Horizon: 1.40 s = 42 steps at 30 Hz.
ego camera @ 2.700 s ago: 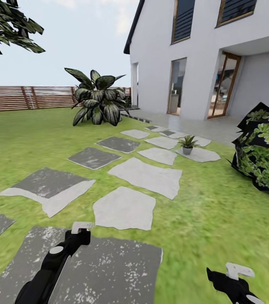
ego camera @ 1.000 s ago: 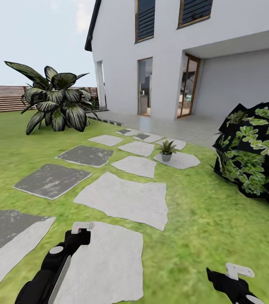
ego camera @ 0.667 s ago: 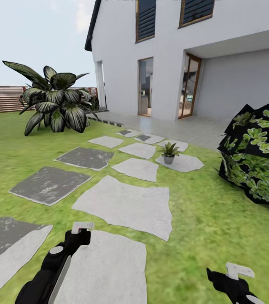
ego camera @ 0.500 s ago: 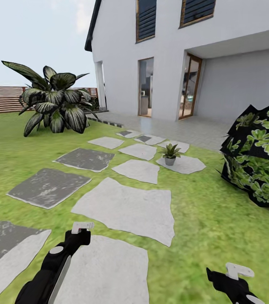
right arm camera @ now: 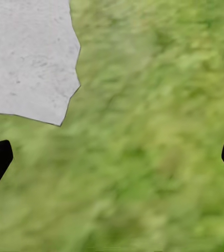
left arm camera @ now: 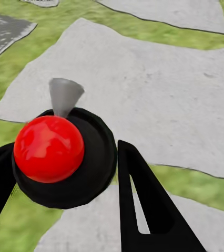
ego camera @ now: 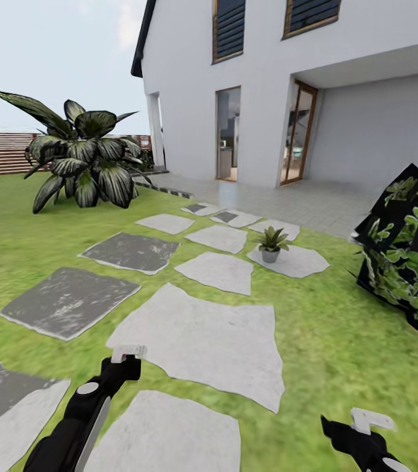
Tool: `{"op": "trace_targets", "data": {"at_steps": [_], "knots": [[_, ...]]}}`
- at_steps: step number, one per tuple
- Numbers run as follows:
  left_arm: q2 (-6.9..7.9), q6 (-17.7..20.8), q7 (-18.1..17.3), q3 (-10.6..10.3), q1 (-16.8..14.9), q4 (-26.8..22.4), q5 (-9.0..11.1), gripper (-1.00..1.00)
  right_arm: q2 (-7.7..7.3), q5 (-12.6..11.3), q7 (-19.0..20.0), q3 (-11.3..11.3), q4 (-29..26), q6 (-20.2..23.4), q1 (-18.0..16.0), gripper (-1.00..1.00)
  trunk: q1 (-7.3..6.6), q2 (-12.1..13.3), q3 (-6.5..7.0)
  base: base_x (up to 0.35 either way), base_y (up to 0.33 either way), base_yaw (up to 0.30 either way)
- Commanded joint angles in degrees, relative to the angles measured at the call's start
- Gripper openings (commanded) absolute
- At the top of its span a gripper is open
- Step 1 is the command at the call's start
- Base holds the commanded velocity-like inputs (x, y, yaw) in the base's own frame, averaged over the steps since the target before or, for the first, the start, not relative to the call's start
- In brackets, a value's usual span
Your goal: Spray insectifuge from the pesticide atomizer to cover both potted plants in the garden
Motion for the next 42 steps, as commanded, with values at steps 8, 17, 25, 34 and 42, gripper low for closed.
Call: {"op": "trace_targets", "data": {"at_steps": [8, 17, 25, 34, 42], "knots": [[0.02, 0.3, -0.2, 0.0, 0.0, -0.1, -0.1, -1.00, -0.01, -0.1, 0.0, 0.0, -0.1, 0.3, 0.0, 1.00, 0.03, 0.0, -0.05, 0.336, 0.081, -0.002], [0.02, 0.3, -0.2, 0.0, 0.0, -0.1, -0.1, -1.00, -0.01, -0.1, 0.0, 0.0, -0.1, 0.3, 0.0, 1.00, 0.03, 0.0, -0.05, 0.336, 0.081, -0.109], [0.02, 0.3, -0.2, 0.0, 0.0, -0.1, -0.1, -1.00, -0.01, 0.2, 0.1, -0.1, -0.1, 0.2, 0.0, 1.00, 0.03, 0.0, -0.05, 0.336, 0.081, -0.018], [0.04, 0.3, -0.2, 0.0, 0.0, -0.1, -0.1, -1.00, -0.01, 0.3, 0.1, -0.1, -0.1, 0.2, 0.0, 1.00, 0.03, 0.0, -0.05, 0.336, 0.081, 0.000], [0.04, 0.3, -0.2, 0.0, 0.0, -0.1, -0.1, -1.00, -0.01, -0.1, 0.1, -0.1, -0.1, 0.3, 0.0, 1.00, 0.03, 0.0, -0.05, 0.336, 0.052, 0.000]]}}
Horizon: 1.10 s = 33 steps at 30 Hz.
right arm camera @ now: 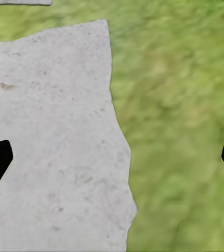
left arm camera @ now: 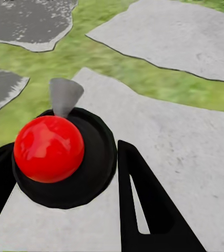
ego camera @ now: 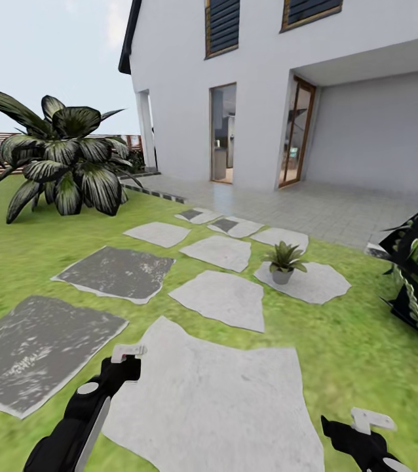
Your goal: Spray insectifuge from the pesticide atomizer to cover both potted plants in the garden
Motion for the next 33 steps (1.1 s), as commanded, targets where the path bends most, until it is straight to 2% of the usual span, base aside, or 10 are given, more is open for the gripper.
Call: {"op": "trace_targets", "data": {"at_steps": [1, 11, 19, 33], "knots": [[0.02, 0.3, -0.2, 0.0, 0.0, -0.1, 0.0, -1.00, -0.01, -0.1, 0.0, 0.0, -0.1, 0.3, 0.0, 1.00, 0.03, 0.0, -0.05, 0.336, 0.009, 0.000], [0.02, 0.3, -0.2, 0.0, 0.0, -0.1, -0.1, -1.00, -0.01, -0.1, 0.0, 0.0, -0.1, 0.3, 0.0, 1.00, 0.03, 0.0, -0.05, 0.336, -0.013, -0.017], [0.03, 0.3, -0.2, 0.0, 0.0, -0.1, 0.0, -1.00, -0.01, -0.1, 0.0, 0.1, -0.1, 0.3, 0.0, 1.00, 0.03, 0.0, -0.05, 0.336, -0.100, -0.124], [0.03, 0.3, -0.2, 0.0, 0.0, -0.1, 0.0, -1.00, -0.01, -0.1, 0.0, 0.1, -0.1, 0.3, 0.0, 1.00, 0.03, 0.0, -0.05, 0.334, -0.116, -0.004]]}}
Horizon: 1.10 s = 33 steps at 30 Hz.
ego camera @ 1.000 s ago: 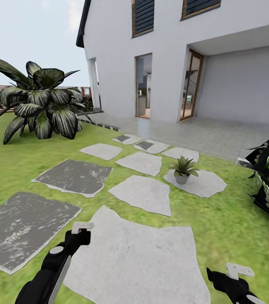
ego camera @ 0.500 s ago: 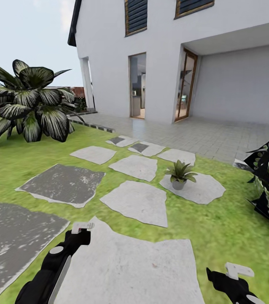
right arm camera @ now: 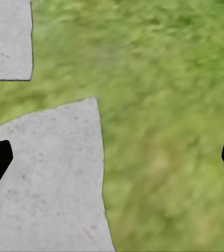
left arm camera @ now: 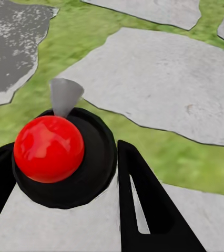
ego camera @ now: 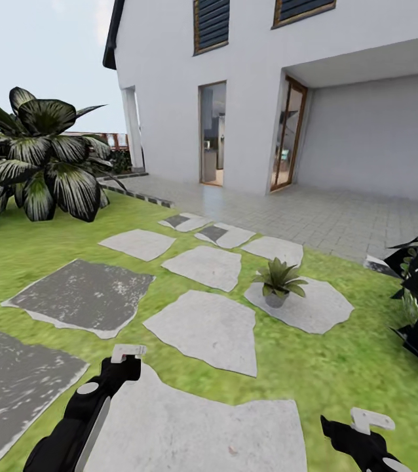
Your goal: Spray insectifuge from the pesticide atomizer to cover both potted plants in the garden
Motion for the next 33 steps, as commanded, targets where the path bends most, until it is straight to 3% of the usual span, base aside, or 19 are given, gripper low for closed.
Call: {"op": "trace_targets", "data": {"at_steps": [1, 28, 33], "knots": [[0.01, 0.3, -0.2, 0.0, 0.0, -0.1, -0.1, -1.00, -0.01, 0.0, 0.0, 0.0, -0.1, 0.3, 0.0, 1.00, 0.03, 0.0, -0.05, 0.321, -0.146, 0.000], [0.03, 0.3, -0.2, 0.0, 0.0, -0.1, -0.1, -1.00, -0.01, 0.0, 0.0, 0.0, -0.1, 0.3, 0.0, 1.00, 0.03, 0.0, -0.05, 0.311, -0.165, 0.000], [0.01, 0.3, -0.2, 0.0, 0.0, -0.1, -0.1, -1.00, -0.01, 0.0, 0.0, 0.0, -0.1, 0.3, 0.0, 1.00, 0.03, 0.0, -0.05, 0.140, -0.073, 0.000]]}}
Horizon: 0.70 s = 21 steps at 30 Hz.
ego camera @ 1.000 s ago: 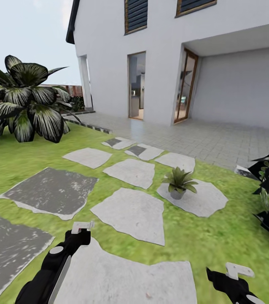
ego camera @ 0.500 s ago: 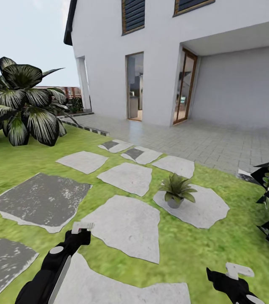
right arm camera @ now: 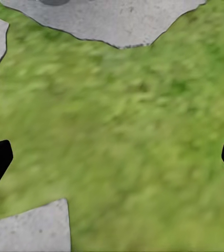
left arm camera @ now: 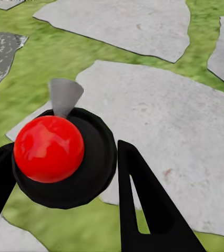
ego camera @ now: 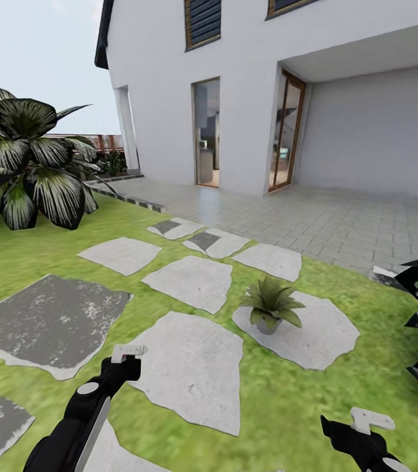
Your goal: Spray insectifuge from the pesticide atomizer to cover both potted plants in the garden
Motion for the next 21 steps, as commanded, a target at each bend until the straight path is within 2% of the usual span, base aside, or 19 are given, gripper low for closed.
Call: {"op": "trace_targets", "data": {"at_steps": [1, 12, 21], "knots": [[0.00, 0.3, -0.2, 0.0, 0.0, -0.1, -0.1, -1.00, -0.01, 0.0, 0.0, 0.0, -0.1, 0.3, 0.0, 1.00, 0.00, 0.0, -0.05, 0.036, -0.018, 0.000], [0.05, 0.3, -0.2, 0.0, 0.0, -0.1, -0.1, -1.00, -0.01, 0.0, 0.0, 0.0, -0.1, 0.3, 0.0, 1.00, 0.00, 0.0, -0.05, 0.006, -0.003, 0.000], [0.04, 0.3, -0.2, 0.0, 0.0, -0.1, -0.1, -1.00, 0.03, 0.3, 0.0, 0.1, 0.0, 0.3, 0.0, 1.00, -0.23, 0.1, 1.95, 0.000, 0.000, 0.000]]}}
